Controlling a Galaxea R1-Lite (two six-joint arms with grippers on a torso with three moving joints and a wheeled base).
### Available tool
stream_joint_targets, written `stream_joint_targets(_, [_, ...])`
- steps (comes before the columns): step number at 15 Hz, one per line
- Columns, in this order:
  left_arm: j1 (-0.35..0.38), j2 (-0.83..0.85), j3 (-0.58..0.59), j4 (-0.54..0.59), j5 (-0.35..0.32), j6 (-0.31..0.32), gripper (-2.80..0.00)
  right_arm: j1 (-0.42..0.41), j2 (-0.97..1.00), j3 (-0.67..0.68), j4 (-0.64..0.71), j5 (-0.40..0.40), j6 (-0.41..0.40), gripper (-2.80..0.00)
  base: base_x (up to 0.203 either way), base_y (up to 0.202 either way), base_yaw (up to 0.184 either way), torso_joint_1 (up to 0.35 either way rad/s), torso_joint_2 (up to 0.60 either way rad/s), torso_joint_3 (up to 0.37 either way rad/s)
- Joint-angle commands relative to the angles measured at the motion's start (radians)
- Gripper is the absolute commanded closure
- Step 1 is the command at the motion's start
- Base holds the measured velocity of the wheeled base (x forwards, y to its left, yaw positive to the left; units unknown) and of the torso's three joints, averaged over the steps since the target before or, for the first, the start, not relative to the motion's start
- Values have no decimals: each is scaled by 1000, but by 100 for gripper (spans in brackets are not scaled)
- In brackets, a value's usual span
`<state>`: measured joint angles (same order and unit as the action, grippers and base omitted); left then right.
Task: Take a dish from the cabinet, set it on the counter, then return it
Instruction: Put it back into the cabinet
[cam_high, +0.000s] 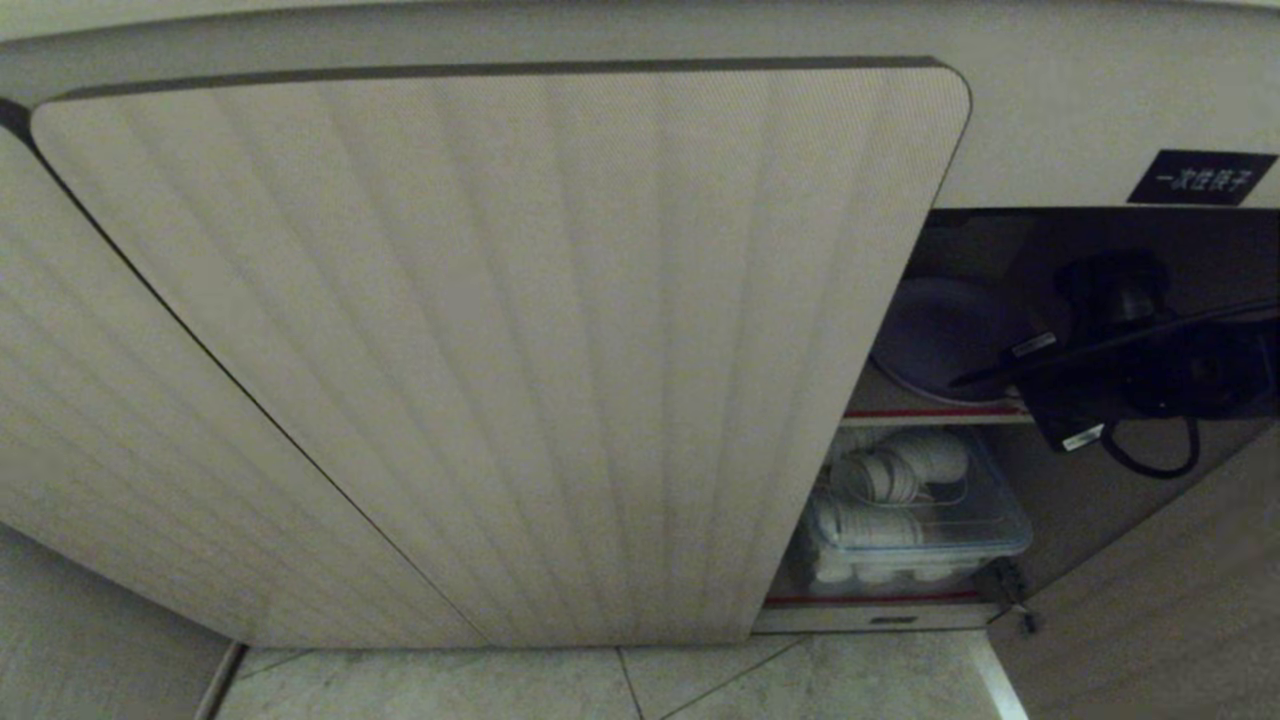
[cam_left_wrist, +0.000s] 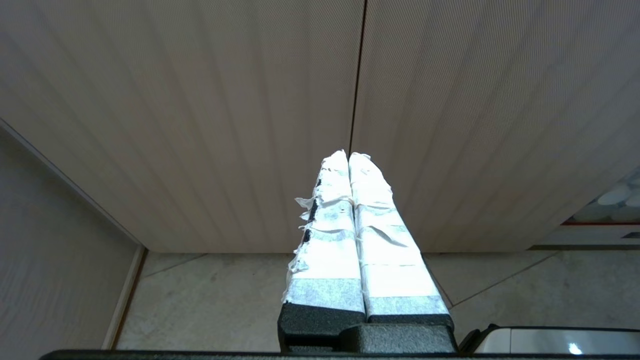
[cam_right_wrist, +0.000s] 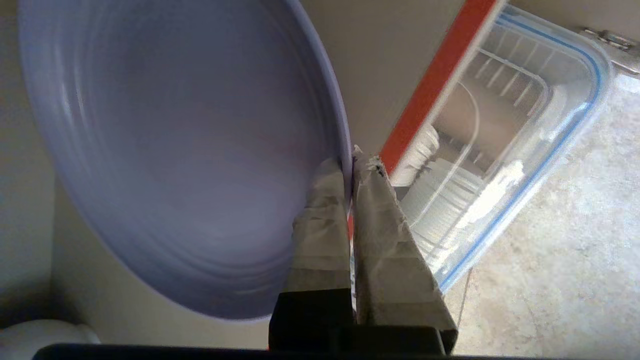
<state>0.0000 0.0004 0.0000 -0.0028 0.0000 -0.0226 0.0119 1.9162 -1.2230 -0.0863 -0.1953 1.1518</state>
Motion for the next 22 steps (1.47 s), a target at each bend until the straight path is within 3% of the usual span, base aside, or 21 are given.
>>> stream_joint_targets(1, [0, 0, 0, 0, 0, 0, 0, 0, 7, -13, -1, -1, 6, 0, 0, 0, 0, 0, 0, 0])
stream_joint_targets(10, [0, 0, 0, 0, 0, 0, 0, 0, 9, -13, 0, -1, 6, 0, 0, 0, 0, 0, 0, 0])
stream_joint_targets(11, [0, 0, 0, 0, 0, 0, 0, 0, 9, -13, 0, -1, 6, -280, 0, 0, 0, 0, 0, 0])
stream_joint_targets(22, [0, 0, 0, 0, 0, 0, 0, 2, 6, -4, -1, -28, 5, -280, 0, 0, 0, 0, 0, 0])
